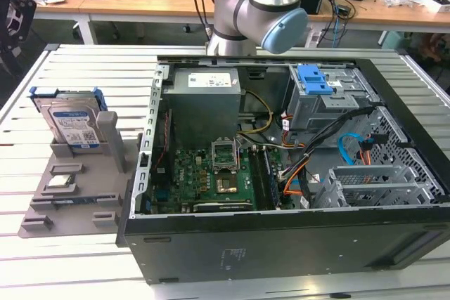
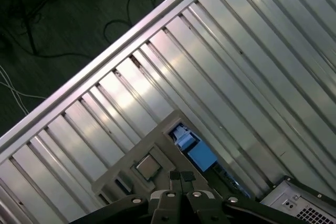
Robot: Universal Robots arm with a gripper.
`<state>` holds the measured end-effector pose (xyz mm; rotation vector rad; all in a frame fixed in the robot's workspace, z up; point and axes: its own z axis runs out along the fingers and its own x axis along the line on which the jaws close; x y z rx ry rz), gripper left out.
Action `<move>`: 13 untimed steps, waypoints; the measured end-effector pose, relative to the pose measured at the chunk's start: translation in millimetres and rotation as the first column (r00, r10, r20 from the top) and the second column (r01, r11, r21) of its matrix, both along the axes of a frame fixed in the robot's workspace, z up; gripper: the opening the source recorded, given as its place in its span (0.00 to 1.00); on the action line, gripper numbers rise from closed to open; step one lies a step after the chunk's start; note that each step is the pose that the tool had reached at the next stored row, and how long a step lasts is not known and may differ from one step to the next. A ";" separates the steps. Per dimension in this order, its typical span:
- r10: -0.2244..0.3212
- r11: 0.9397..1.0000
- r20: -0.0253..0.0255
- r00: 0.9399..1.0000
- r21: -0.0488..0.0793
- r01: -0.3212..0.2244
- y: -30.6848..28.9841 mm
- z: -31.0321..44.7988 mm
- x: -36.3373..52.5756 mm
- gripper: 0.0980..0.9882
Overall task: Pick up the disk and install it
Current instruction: 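Pick up the disk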
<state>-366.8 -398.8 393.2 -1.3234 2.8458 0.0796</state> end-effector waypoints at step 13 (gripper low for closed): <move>0.176 0.984 0.000 0.984 0.000 -0.176 0.0 0.0 0.0 0.01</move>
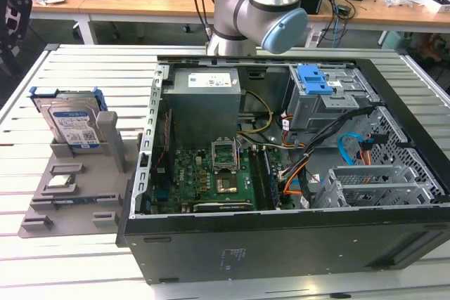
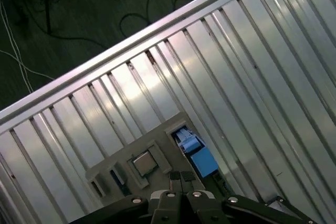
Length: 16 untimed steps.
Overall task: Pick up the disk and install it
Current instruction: 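Pick up the disk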
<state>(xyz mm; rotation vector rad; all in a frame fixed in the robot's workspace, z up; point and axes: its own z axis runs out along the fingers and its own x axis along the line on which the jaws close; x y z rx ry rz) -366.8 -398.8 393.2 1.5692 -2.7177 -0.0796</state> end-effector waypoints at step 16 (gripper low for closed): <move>0.211 0.977 0.000 0.977 0.000 -0.211 0.0 0.0 0.0 0.01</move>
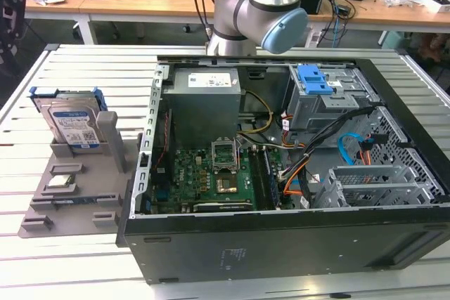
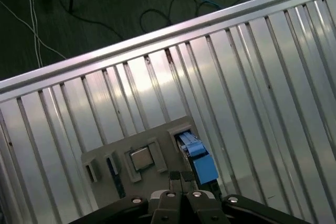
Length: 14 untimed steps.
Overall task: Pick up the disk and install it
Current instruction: 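Pick up the disk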
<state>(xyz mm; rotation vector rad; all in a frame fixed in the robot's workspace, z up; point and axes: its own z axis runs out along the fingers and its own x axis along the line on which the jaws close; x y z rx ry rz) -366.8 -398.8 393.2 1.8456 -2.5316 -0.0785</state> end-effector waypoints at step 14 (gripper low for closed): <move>0.159 0.987 0.000 0.987 0.000 -0.159 0.0 -0.1 0.0 0.01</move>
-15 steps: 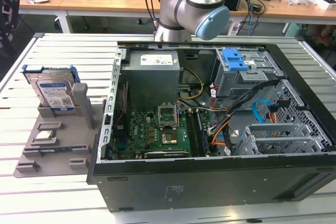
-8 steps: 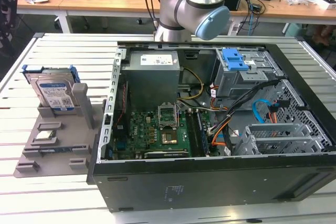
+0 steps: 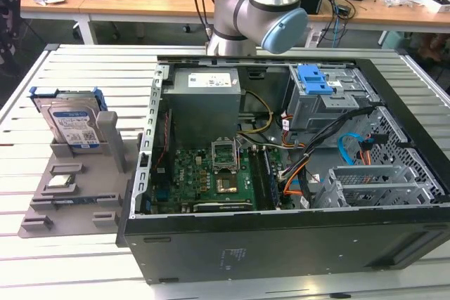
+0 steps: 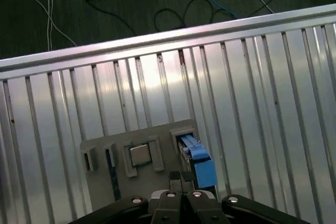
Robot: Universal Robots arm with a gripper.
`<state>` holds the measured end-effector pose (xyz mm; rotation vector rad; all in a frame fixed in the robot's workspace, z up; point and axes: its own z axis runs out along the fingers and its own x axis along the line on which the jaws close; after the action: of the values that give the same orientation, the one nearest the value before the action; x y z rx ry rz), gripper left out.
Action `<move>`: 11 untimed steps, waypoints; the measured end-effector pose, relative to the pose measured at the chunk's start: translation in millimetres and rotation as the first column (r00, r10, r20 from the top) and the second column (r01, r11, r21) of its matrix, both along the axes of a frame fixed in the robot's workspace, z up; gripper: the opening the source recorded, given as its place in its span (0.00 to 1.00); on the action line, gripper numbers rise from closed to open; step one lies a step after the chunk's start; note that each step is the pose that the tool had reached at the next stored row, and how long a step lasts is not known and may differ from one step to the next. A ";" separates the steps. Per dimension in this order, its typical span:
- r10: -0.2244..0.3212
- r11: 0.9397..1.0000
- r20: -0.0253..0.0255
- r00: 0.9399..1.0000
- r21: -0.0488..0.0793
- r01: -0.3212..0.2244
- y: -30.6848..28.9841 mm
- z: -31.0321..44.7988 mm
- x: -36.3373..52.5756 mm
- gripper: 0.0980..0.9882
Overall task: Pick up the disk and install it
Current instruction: 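Pick up the disk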
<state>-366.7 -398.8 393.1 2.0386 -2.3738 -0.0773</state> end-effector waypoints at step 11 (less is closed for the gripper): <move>0.136 0.991 0.000 0.991 0.000 -0.136 0.0 0.0 0.0 0.02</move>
<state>-366.7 -398.8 393.1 2.1931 -2.2272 -0.0758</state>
